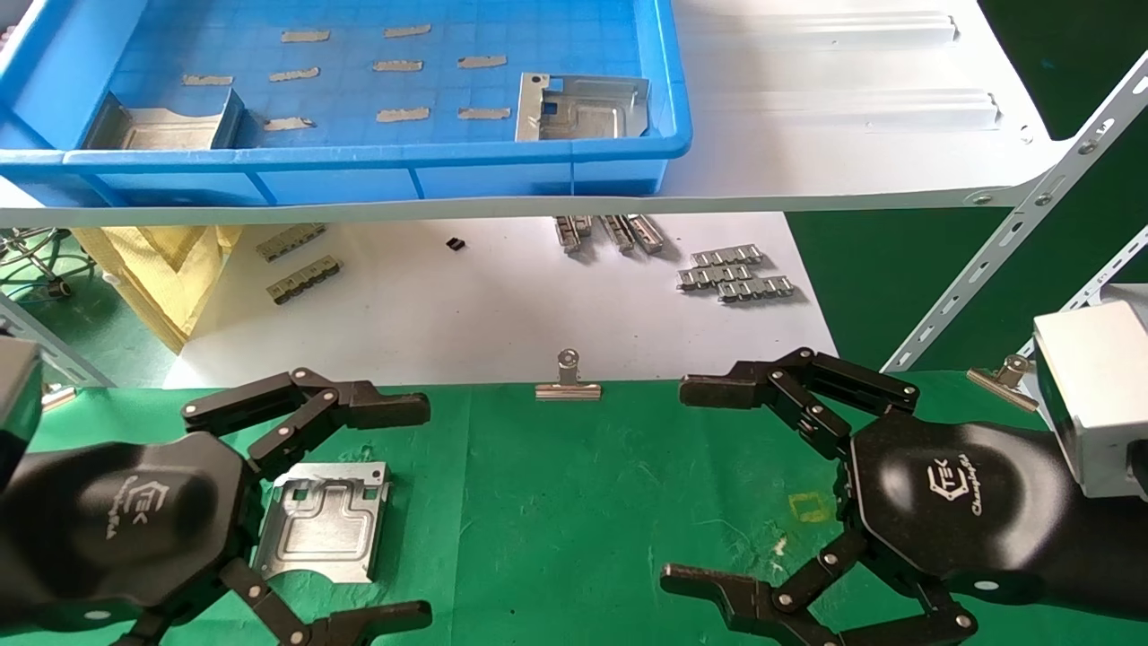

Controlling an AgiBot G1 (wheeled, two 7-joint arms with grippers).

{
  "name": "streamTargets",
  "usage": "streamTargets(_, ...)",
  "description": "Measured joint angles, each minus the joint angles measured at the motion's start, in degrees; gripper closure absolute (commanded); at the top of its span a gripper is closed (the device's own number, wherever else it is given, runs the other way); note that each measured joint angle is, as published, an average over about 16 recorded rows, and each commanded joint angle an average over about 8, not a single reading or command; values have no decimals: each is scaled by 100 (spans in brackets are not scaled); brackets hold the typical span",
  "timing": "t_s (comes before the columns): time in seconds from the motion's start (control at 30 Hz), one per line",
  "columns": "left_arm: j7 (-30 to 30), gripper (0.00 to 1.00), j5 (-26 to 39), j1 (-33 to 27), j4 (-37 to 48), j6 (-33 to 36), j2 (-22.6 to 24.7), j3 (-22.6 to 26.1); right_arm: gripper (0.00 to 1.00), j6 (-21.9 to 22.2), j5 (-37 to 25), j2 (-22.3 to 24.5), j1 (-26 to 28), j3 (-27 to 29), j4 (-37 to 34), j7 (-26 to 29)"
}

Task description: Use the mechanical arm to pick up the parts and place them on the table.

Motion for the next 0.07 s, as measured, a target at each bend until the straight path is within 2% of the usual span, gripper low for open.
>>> streamTargets(0.07,-30,0,-5,24,-54,-5,-9,-30,0,0,0,0,0,0,0,0)
